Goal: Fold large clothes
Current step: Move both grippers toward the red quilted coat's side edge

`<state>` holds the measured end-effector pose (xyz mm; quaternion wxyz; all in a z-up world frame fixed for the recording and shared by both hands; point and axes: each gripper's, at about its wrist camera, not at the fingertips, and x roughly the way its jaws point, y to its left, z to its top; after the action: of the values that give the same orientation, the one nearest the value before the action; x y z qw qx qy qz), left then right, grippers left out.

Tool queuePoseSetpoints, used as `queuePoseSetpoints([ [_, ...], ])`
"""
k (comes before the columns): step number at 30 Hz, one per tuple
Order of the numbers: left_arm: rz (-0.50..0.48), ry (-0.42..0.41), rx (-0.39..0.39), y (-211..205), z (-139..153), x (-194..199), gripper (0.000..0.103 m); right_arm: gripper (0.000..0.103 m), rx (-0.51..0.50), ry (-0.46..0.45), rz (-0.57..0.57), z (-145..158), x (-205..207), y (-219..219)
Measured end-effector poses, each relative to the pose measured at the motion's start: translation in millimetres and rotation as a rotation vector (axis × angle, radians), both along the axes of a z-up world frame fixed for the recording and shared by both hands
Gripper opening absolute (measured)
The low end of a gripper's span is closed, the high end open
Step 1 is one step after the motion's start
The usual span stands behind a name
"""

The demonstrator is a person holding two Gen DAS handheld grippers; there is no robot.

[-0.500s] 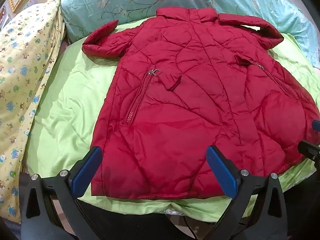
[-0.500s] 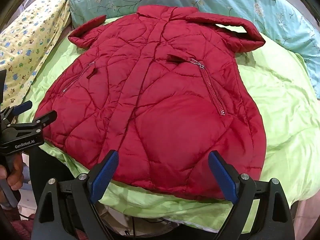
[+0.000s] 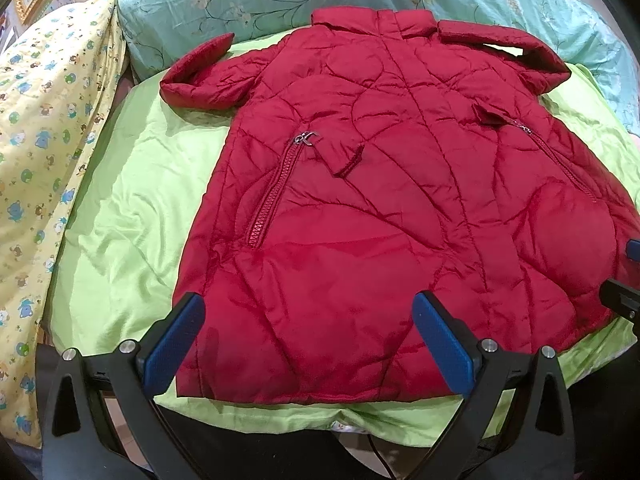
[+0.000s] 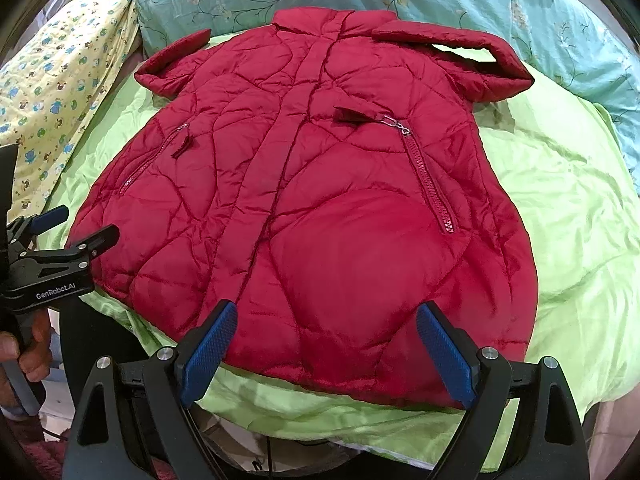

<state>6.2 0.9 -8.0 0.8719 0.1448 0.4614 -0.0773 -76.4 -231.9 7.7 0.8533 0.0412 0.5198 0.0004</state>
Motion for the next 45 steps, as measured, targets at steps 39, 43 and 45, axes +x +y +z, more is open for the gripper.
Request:
queuePoseSetpoints([
  [39,-0.009,0.082,-0.107,-7,-7,54,0.103,0.092,-0.045,-0.079,-0.003,20,83,-44],
  [43,-0.018,0.048,-0.086,-12,-3,67,0.103,0.092,-0.082,-0.110,-0.015,27,112,-63],
  [45,-0.021,0.051,-0.087,-14,-3,75,0.103,0.092,-0.107,-0.127,-0.021,30,128,-74],
])
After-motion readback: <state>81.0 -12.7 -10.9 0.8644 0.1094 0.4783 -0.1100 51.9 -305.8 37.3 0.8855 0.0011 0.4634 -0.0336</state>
